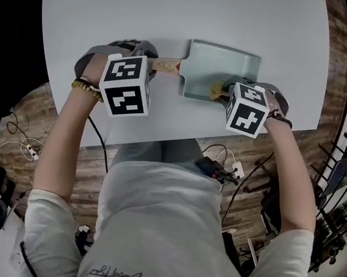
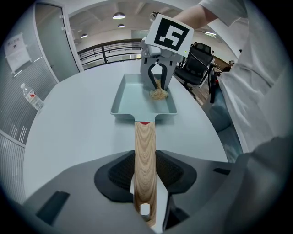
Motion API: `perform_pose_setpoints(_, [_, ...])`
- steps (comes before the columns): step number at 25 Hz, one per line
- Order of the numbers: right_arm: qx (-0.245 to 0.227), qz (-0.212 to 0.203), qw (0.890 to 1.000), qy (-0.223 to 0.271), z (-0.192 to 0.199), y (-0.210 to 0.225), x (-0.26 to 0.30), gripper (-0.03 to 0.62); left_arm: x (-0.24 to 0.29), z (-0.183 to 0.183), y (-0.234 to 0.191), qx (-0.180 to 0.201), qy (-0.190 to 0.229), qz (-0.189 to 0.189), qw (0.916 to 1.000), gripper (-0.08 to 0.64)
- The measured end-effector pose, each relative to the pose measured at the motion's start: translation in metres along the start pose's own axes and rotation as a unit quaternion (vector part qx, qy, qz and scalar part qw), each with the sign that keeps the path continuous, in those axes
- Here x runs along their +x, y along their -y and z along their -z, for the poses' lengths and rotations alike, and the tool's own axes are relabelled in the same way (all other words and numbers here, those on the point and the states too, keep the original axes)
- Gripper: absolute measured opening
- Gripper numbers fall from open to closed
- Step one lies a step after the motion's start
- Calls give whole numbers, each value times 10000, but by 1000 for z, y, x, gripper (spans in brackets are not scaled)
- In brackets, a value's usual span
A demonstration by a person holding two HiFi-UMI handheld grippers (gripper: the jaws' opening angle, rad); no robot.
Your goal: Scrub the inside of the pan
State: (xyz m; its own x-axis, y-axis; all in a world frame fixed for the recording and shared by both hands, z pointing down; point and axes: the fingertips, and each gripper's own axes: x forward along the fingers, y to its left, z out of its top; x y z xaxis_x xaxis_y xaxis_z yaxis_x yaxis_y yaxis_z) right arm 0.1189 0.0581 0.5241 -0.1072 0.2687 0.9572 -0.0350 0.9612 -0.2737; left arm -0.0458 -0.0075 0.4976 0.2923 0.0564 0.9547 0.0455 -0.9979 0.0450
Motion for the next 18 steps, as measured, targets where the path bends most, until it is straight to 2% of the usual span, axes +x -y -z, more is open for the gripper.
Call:
perform_pose_setpoints(6, [-103,127,9999,41,2,4,-3,75,-1,-2,4,182,-129,100,9997,146])
perform_pose_setpoints(12, [173,609,9980,28,10,51,-13,77,-1,-1,5,250,-122,117,9995,146])
perform_pose_setpoints(18, [345,836,9959,-28,16,84,-25,77,-3,-3,7,238,-122,118,9996,146])
